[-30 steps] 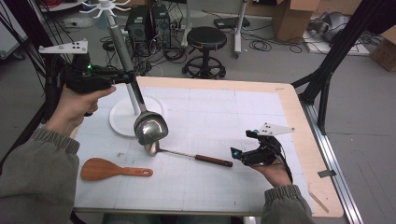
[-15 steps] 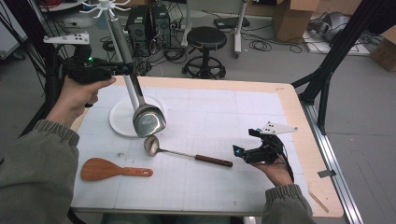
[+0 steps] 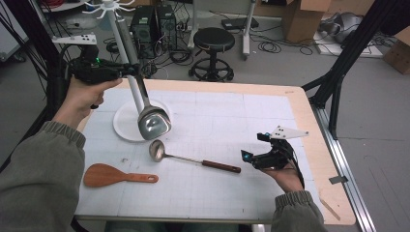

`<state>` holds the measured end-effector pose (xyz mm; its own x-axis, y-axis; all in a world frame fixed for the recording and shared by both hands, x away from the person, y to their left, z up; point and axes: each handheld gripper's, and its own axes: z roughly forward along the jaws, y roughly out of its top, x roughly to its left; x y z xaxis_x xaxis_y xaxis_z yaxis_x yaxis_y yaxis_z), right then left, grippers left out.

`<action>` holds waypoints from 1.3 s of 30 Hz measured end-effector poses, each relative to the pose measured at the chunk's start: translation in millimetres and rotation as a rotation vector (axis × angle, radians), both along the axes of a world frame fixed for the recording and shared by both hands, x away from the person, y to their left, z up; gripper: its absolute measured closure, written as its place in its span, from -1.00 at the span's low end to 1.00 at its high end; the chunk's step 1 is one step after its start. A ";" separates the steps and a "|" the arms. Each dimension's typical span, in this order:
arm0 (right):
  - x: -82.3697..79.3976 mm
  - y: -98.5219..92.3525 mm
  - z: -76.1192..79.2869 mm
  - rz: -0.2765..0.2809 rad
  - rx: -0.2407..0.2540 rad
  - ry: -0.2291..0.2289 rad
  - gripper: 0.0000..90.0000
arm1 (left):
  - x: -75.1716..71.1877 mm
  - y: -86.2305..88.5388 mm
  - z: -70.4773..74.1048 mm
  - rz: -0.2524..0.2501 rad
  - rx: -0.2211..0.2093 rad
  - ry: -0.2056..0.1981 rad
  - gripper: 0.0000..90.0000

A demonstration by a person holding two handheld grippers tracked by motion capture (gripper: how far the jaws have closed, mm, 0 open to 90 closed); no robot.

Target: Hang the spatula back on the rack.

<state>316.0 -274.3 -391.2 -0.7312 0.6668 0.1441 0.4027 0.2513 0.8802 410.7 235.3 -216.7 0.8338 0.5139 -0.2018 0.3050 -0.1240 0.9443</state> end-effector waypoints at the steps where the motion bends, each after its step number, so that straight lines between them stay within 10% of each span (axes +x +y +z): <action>1: -0.6 0.5 0.3 -0.001 0.003 0.003 -0.99 | 0.8 0.0 -0.5 0.000 0.003 0.000 0.94; 39: -2.4 4.7 5.6 0.019 0.022 -0.023 -0.99 | 6.8 27.0 -13.3 0.065 0.000 0.042 0.93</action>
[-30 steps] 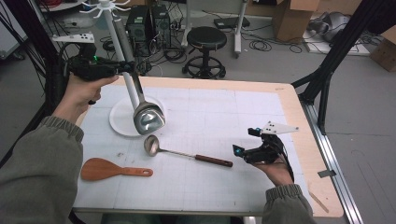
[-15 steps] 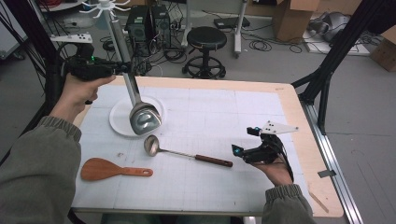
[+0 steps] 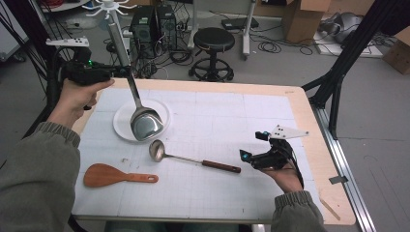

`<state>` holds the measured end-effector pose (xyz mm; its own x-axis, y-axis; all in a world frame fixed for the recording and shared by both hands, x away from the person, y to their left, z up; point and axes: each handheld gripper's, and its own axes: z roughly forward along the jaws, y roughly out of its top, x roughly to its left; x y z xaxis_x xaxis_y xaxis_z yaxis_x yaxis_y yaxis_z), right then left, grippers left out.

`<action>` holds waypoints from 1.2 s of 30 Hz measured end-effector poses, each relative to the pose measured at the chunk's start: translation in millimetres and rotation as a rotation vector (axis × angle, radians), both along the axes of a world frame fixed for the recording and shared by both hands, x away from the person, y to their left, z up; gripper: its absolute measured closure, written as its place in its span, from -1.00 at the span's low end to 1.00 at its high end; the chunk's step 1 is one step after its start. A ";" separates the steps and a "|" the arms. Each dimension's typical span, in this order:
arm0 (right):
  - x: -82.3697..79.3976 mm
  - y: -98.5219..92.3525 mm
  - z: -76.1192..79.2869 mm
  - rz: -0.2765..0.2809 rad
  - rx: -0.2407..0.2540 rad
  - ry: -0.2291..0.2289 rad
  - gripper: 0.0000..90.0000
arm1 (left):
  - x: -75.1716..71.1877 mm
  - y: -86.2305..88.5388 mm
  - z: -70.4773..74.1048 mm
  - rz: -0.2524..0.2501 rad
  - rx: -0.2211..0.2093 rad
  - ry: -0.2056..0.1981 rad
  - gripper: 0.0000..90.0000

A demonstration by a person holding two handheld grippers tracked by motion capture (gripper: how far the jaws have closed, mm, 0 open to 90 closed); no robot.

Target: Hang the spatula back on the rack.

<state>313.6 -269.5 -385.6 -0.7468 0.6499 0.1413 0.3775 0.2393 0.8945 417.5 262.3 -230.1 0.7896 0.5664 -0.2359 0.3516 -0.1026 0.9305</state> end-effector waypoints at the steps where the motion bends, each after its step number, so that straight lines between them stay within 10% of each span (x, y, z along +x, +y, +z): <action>1: -0.1 0.2 0.1 -0.001 0.001 0.000 -0.99 | 0.1 0.4 -0.2 0.001 -0.002 0.000 0.93; 36: -0.2 0.1 -0.3 0.003 0.004 0.006 -0.99 | -15.1 20.1 7.5 0.058 0.076 -0.066 0.54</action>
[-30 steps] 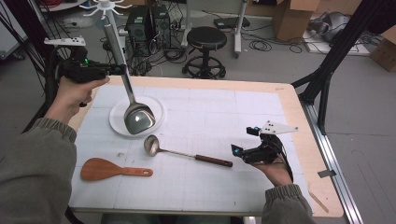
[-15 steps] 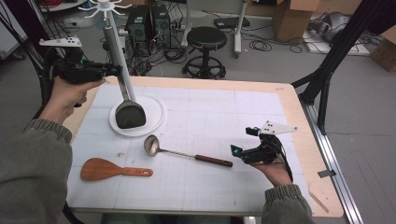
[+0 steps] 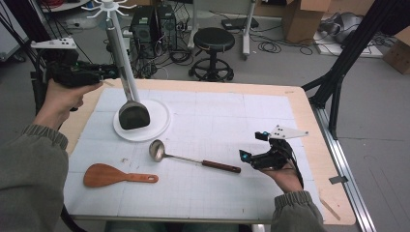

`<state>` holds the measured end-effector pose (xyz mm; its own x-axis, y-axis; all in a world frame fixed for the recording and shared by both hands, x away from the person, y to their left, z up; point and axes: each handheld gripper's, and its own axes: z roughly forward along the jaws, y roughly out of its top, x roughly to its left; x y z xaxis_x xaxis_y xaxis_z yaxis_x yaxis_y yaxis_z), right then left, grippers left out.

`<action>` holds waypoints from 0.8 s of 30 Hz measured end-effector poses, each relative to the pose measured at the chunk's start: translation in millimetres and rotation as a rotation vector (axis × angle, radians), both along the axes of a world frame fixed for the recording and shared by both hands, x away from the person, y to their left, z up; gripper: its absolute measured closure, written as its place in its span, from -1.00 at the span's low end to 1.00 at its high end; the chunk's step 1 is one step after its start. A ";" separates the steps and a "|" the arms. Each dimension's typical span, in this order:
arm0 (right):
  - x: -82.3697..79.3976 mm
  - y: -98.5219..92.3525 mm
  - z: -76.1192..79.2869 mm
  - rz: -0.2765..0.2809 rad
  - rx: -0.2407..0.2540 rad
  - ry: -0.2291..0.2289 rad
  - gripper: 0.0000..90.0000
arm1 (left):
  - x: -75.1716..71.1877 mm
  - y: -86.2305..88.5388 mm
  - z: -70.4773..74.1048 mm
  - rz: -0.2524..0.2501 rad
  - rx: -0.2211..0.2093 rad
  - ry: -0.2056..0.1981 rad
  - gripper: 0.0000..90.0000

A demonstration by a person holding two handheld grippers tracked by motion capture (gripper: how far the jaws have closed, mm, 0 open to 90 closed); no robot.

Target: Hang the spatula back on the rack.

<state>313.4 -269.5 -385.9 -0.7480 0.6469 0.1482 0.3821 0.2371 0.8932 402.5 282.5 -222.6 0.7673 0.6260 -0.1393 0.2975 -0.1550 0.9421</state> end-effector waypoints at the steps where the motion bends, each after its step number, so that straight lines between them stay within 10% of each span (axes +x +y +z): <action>1: 0.1 -0.5 -0.2 -0.003 0.000 -0.001 -0.99 | -1.1 0.4 0.8 -0.005 0.002 -0.003 0.54; 24: 2.6 -0.8 -1.5 -0.002 0.008 0.007 -0.99 | -19.1 -8.1 48.3 -0.091 0.003 -0.028 0.99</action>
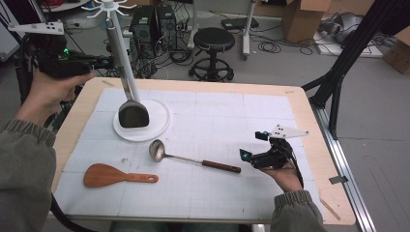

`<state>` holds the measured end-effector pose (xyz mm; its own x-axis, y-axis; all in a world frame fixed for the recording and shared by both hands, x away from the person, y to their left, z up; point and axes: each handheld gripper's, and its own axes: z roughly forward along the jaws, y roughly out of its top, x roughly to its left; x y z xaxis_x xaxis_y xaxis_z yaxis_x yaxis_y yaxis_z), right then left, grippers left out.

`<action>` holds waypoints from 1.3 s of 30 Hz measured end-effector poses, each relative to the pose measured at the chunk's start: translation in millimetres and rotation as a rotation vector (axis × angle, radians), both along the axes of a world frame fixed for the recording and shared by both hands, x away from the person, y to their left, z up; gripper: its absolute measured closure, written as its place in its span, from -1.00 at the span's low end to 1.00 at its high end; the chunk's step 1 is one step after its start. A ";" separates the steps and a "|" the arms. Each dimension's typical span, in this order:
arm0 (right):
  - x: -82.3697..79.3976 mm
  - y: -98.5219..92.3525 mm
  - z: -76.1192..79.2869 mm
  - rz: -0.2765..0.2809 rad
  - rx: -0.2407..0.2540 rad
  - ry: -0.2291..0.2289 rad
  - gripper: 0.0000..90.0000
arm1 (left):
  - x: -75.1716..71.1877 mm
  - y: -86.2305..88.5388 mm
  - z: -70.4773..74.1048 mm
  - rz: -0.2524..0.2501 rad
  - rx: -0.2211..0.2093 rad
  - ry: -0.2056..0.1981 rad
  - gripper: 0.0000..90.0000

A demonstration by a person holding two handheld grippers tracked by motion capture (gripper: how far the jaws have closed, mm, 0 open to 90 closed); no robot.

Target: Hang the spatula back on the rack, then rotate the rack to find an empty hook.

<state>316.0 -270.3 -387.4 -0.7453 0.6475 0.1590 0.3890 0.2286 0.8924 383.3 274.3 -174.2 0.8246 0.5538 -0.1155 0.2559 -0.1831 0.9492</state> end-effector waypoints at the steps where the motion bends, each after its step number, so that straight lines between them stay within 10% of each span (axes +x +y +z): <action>1: 0.5 0.1 -0.3 -0.001 0.000 0.000 -0.99 | -0.4 -0.7 1.8 0.000 -0.003 -0.002 1.00; 21: 1.4 0.9 -1.0 0.007 0.004 0.001 -0.99 | 6.1 -19.8 47.1 0.019 -0.062 -0.061 0.99; 39: 1.2 1.1 -0.7 0.016 0.006 -0.002 -0.99 | 12.8 -16.9 57.2 0.130 -0.082 -0.071 0.99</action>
